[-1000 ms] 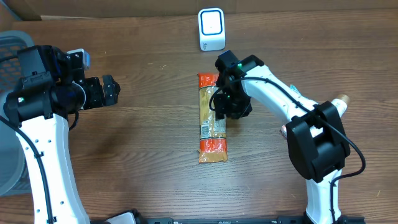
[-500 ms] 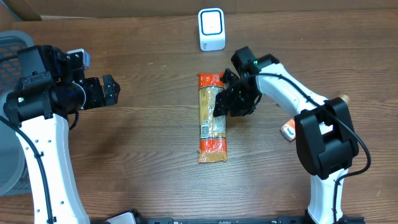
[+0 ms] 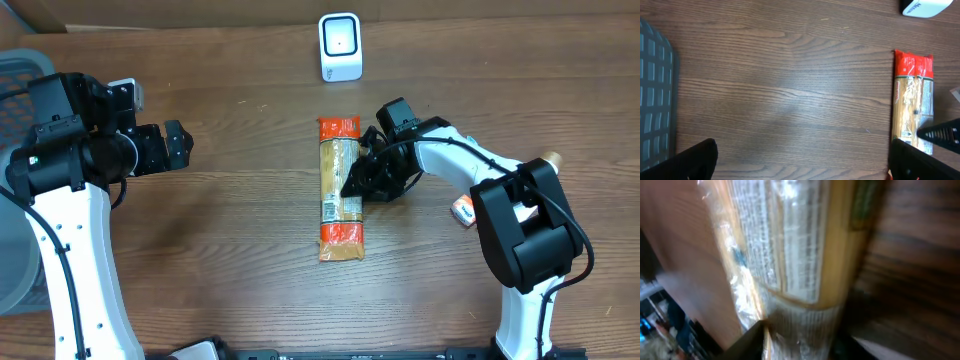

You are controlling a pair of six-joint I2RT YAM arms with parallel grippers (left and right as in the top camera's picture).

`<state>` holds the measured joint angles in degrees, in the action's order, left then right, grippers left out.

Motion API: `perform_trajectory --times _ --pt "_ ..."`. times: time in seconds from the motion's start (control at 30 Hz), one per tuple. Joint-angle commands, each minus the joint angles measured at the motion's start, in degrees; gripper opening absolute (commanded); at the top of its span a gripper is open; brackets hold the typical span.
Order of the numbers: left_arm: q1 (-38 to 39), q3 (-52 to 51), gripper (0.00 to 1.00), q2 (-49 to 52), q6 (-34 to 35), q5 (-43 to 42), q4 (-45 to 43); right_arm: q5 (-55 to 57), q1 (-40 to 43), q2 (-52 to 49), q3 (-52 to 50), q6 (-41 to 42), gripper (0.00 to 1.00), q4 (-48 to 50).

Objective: Scan the item barcode

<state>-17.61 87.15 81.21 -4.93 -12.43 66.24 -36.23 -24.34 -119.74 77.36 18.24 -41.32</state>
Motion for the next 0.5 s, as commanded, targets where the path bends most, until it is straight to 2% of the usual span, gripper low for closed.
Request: perform_trajectory --times 0.0,0.13,0.3,0.47 --pt "0.28 1.07 1.00 -0.96 -1.31 -0.70 -0.04 -0.15 -1.64 0.11 -0.11 4.57 0.30 2.45" --pt "0.28 1.07 1.00 -0.96 -1.31 -0.70 -0.04 0.07 -1.86 0.13 0.02 4.55 0.04 3.58" --pt "0.28 1.07 1.00 -0.96 -1.31 -0.70 -0.04 2.29 -0.70 2.38 1.88 4.42 0.04 0.17" --pt "0.28 1.07 1.00 -0.96 -1.31 -0.70 -0.04 17.53 -1.62 9.75 6.97 4.04 0.04 -9.81"
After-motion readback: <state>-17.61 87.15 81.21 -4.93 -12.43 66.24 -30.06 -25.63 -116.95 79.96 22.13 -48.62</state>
